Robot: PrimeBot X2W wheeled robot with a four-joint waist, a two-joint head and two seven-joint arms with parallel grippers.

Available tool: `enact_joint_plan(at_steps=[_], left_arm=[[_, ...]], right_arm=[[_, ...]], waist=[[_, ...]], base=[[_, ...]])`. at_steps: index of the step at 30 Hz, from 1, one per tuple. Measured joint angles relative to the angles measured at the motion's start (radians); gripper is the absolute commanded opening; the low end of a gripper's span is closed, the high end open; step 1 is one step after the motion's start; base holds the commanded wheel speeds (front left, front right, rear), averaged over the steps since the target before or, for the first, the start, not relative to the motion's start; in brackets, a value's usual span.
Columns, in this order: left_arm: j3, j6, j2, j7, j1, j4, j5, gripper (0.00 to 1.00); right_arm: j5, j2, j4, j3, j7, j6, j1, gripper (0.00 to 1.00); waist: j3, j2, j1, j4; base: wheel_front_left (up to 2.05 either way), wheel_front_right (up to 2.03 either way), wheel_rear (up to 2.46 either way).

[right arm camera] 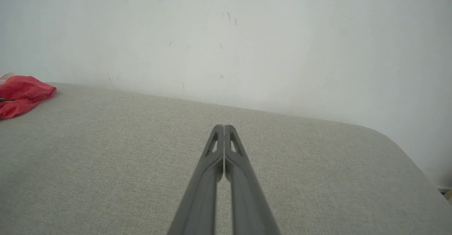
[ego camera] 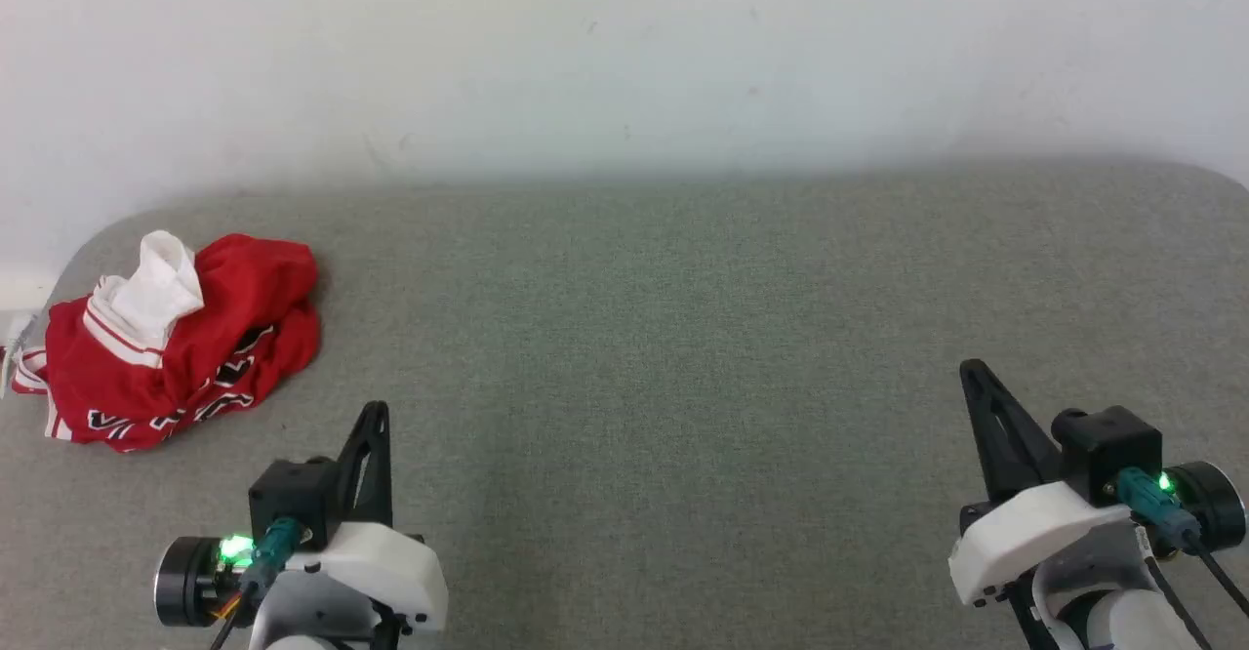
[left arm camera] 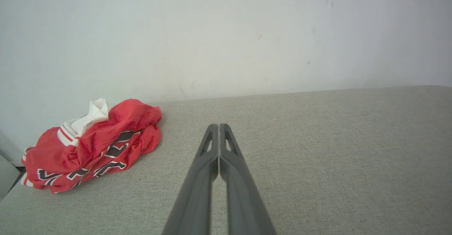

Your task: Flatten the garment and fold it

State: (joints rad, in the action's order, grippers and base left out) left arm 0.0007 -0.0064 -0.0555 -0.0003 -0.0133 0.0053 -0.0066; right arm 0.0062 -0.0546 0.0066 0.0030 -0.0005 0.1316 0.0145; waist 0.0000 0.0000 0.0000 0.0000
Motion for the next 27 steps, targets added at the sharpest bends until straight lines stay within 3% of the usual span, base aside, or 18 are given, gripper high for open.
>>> enact_joint_plan(at_steps=[27], left_arm=[[0.000,0.000,0.000,0.000,0.000,0.000,0.000,0.00]], right_arm=[[0.000,0.000,0.000,0.000,0.000,0.000,0.000,0.00]], waist=[[0.000,0.0000,0.0000,0.000]], base=[[0.00,0.00,0.00]])
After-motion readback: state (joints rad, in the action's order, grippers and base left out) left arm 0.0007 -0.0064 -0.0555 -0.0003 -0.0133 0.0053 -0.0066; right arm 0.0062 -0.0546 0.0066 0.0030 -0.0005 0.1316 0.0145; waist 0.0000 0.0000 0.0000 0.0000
